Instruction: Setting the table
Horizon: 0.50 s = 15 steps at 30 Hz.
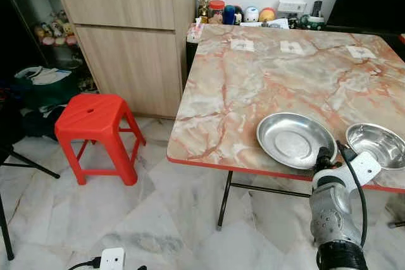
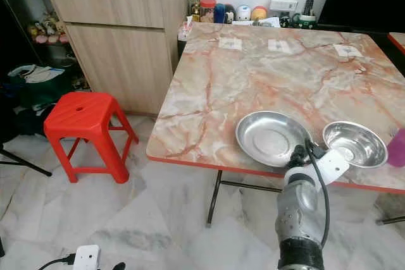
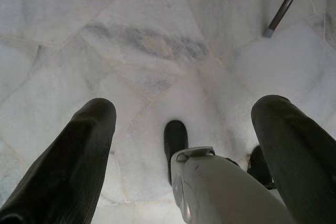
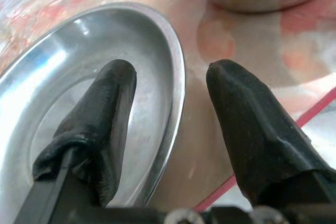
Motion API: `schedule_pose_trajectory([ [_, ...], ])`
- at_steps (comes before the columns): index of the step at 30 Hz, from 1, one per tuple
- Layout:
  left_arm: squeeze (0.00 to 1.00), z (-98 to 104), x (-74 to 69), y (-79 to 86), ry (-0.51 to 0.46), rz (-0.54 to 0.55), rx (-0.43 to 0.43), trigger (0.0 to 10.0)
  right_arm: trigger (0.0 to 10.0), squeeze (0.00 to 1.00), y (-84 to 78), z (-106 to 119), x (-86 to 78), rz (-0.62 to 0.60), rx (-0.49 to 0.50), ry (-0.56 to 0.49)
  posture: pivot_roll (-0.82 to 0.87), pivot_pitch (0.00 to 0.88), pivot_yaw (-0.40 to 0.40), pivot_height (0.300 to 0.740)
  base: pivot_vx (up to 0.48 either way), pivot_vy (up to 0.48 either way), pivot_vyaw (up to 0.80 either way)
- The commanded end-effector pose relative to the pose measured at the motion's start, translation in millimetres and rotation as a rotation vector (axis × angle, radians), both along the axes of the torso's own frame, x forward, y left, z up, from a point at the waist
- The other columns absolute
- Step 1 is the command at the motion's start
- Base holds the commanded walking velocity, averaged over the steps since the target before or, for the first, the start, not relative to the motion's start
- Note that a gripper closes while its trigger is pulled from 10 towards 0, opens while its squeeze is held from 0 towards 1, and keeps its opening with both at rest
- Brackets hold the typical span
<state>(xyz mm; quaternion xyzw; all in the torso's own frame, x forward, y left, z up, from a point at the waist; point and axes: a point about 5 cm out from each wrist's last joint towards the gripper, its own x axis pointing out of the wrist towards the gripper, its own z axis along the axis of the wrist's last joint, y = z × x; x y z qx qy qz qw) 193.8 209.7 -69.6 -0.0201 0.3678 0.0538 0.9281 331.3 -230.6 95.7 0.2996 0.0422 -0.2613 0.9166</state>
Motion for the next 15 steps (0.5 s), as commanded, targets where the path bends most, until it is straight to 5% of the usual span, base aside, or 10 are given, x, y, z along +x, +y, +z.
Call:
schedule_pose_trajectory([
  [1,0.0,-3.2,-5.9,0.4,0.02,0.002,-0.001,10.0,10.0,0.0,-1.1,0.9,1.8,-0.005,-0.008,0.008,0.06,0.096,-0.042,0.74,0.0,0.0,0.0],
  [15,0.0,-4.0,-7.7,1.7,0.027,0.009,-0.001,10.0,10.0,0.0,6.4,-6.6,6.0,0.031,-0.04,0.074,0.07,0.102,-0.042,0.74,0.0,0.0,0.0],
])
